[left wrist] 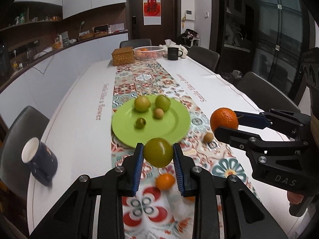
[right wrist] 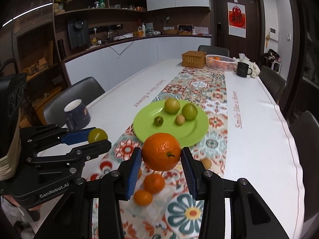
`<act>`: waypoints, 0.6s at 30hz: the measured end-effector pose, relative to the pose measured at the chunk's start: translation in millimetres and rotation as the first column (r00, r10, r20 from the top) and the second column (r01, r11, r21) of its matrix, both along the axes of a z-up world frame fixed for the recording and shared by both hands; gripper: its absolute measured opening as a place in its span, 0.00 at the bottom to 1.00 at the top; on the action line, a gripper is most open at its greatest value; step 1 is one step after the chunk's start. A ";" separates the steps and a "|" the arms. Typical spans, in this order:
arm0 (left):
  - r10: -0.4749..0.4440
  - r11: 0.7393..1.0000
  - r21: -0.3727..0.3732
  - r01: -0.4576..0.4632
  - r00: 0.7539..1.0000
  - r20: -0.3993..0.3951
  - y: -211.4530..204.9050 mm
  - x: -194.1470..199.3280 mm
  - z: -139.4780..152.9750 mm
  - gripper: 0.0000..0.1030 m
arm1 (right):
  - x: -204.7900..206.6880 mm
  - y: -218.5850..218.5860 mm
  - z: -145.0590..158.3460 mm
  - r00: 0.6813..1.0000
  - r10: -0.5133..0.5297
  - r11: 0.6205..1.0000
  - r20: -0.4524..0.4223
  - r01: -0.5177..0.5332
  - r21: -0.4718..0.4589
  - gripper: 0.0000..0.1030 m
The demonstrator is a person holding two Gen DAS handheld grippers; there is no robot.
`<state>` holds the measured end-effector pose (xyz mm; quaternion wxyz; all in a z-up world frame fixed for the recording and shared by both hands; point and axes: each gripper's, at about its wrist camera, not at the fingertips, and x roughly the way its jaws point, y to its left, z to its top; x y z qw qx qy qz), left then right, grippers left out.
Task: Organize fruits
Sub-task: 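Carry the green citrus and orange over the green plate and lower them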
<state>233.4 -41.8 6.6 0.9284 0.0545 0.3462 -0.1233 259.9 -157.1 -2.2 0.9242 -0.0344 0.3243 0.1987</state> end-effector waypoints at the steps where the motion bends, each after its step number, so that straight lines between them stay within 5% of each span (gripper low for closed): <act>1: 0.001 1.000 0.002 -0.001 1.000 0.001 1.2 5.1 0.3 0.29 | 3.8 1.2 0.5 1.000 -0.002 1.000 0.000 0.002 -0.003 0.41; 18: -0.009 1.000 0.007 0.010 0.993 -0.115 11.9 97.6 -49.1 0.29 | 96.3 21.8 -42.6 0.994 -0.007 0.998 -0.112 0.001 -0.056 0.41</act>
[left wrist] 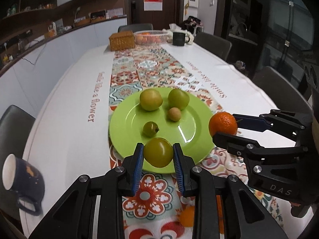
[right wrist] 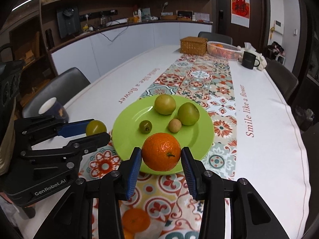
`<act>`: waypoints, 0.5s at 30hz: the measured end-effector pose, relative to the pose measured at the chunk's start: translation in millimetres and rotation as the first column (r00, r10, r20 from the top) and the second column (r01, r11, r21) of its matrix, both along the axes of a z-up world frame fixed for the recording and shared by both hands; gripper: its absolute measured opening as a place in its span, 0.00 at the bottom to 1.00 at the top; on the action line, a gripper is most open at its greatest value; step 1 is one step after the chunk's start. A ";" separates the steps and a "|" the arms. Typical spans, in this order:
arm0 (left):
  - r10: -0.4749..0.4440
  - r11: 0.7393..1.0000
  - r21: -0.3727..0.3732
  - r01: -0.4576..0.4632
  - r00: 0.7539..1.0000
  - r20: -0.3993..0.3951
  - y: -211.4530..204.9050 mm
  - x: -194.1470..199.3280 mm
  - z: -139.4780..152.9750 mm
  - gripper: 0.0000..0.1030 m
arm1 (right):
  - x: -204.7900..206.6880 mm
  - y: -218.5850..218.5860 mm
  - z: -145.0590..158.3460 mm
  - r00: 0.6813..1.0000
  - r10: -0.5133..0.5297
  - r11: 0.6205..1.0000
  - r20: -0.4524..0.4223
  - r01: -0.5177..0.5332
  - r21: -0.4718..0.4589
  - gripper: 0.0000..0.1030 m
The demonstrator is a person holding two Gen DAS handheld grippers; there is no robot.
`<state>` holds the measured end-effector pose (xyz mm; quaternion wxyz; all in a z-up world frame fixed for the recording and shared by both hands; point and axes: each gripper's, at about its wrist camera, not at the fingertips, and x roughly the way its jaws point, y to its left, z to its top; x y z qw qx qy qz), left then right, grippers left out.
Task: Organize fruits
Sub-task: 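Carry the green citrus and orange over the green plate and lower them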
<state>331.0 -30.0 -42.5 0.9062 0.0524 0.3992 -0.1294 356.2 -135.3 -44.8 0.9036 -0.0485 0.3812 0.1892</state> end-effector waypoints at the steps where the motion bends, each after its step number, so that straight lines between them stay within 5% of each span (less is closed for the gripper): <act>1: -0.001 1.000 0.003 0.001 1.000 -0.012 -0.1 5.2 -5.6 0.29 | 4.9 0.3 -4.9 1.000 0.000 1.000 -0.010 0.000 -0.002 0.41; 10: -0.007 1.000 -0.003 0.007 0.997 -0.078 -1.1 30.5 -29.7 0.29 | 33.5 0.1 -32.9 0.997 -0.018 1.000 -0.076 0.017 -0.013 0.41; 12: -0.004 1.000 0.000 0.004 0.997 -0.083 -0.9 33.2 -29.6 0.47 | 36.7 0.0 -36.5 0.996 -0.020 1.000 -0.088 0.019 -0.013 0.41; 15: 0.012 1.000 0.013 -0.011 0.998 -0.058 1.8 29.2 -24.3 0.51 | 37.8 -3.2 -37.6 0.994 -0.034 0.999 -0.100 0.033 -0.010 0.47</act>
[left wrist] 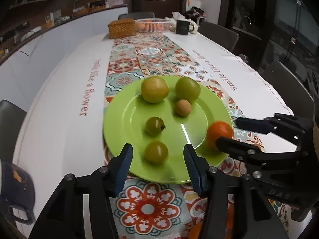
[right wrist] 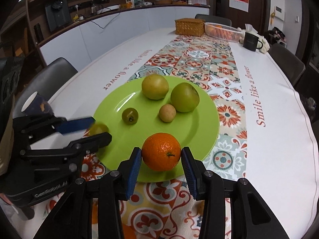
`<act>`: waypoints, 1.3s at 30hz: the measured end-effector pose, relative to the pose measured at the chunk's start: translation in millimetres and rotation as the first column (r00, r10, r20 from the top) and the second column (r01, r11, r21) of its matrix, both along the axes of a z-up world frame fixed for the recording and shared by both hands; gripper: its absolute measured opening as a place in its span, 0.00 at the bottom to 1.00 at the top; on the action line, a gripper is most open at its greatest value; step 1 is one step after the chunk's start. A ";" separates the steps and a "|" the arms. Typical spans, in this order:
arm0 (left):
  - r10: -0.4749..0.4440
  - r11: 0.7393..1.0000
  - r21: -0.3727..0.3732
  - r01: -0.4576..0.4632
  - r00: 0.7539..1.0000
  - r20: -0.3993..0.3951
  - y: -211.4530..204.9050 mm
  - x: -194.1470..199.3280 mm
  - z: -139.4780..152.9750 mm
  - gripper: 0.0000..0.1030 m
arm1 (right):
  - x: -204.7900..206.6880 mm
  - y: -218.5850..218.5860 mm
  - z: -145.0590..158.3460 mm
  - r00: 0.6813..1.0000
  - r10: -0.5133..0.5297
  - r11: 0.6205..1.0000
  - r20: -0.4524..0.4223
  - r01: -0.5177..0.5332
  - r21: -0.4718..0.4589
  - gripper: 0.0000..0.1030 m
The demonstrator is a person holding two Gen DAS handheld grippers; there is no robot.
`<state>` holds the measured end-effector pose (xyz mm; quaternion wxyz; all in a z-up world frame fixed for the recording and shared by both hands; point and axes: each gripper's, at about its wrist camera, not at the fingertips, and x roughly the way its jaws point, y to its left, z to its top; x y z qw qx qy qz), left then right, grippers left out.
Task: Organize fruits
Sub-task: 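Carry the green citrus and orange over the green plate and lower them, then move both open grippers back toward the loose oranges on the runner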
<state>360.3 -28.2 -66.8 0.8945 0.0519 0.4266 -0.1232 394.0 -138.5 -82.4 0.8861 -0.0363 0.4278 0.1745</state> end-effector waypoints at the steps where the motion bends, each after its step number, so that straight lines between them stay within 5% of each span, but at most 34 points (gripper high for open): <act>1: 0.002 1.000 0.010 -0.002 1.000 0.007 1.1 -3.0 2.0 0.51 | -2.0 -2.6 1.6 1.000 -0.012 1.000 0.010 0.012 0.003 0.50; 11: 0.002 0.997 0.076 -0.012 0.992 0.124 2.8 -56.9 34.6 0.58 | -54.4 -13.0 33.8 0.987 -0.047 0.998 0.155 0.053 -0.041 0.59; 19: 0.000 0.998 0.056 -0.012 0.977 0.214 11.1 -103.8 67.2 0.68 | -103.4 -14.9 63.0 0.969 -0.079 0.996 0.233 0.084 -0.011 0.64; 39: -0.102 0.990 0.118 0.072 0.955 0.279 20.2 -171.9 75.1 0.79 | -183.3 4.6 66.0 0.967 -0.094 0.995 0.236 0.094 0.008 0.65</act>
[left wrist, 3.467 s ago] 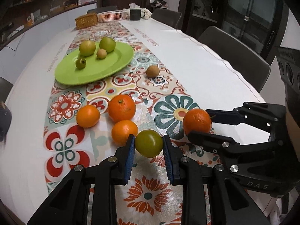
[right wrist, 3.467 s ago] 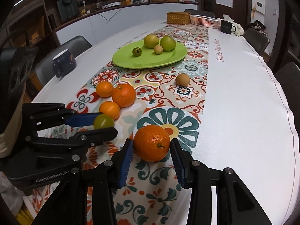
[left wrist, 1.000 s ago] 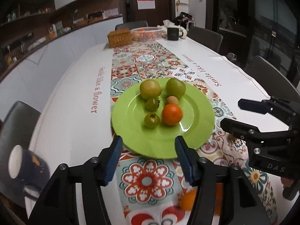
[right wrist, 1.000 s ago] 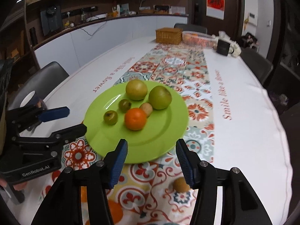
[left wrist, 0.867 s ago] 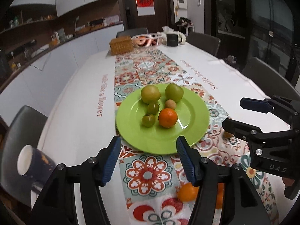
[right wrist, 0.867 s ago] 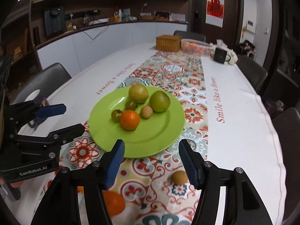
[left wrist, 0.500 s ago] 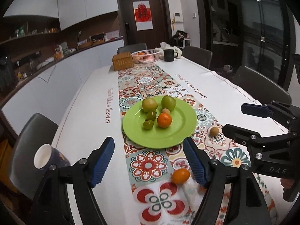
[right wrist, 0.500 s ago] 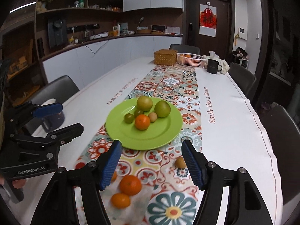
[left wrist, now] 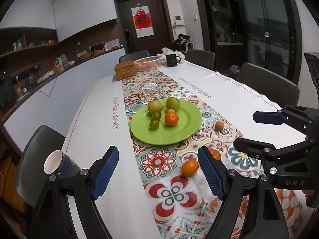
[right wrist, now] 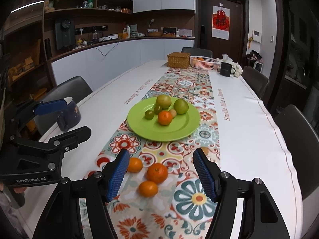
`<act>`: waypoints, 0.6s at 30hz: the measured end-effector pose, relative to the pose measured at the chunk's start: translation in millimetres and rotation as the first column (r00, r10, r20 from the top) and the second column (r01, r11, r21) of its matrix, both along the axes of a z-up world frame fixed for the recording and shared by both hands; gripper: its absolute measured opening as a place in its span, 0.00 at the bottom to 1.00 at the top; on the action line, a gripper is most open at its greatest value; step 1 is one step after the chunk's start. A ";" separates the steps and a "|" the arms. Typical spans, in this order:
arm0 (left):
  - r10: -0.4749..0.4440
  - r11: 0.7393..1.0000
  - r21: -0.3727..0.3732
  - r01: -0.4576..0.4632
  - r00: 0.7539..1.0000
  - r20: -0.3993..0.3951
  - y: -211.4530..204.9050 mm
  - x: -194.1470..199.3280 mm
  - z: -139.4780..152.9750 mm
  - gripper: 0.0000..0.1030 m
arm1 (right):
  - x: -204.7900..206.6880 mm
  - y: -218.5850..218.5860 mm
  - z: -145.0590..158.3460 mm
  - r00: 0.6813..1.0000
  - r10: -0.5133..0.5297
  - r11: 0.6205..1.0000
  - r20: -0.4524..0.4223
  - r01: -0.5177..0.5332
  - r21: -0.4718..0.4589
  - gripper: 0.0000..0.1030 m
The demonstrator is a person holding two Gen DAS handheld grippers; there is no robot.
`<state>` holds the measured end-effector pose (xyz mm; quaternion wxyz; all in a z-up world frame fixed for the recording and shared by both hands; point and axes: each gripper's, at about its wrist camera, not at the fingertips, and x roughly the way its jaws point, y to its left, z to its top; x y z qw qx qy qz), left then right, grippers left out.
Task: Organize fruits
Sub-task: 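Move both open grippers back toward the loose oranges on the runner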
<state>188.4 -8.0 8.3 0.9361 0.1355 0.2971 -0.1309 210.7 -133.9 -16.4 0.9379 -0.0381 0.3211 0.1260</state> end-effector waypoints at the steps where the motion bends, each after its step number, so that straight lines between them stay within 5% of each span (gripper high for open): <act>1: -0.010 1.000 0.006 0.010 1.000 -0.003 -0.6 -0.9 -2.3 0.79 | -1.9 0.9 -1.8 1.000 0.001 1.000 -0.006 -0.001 -0.001 0.65; 18: -0.206 0.973 0.076 0.218 0.969 -0.136 -13.5 20.5 -53.5 0.79 | 3.0 8.5 -53.9 0.985 0.002 1.000 -0.174 -0.004 -0.008 0.65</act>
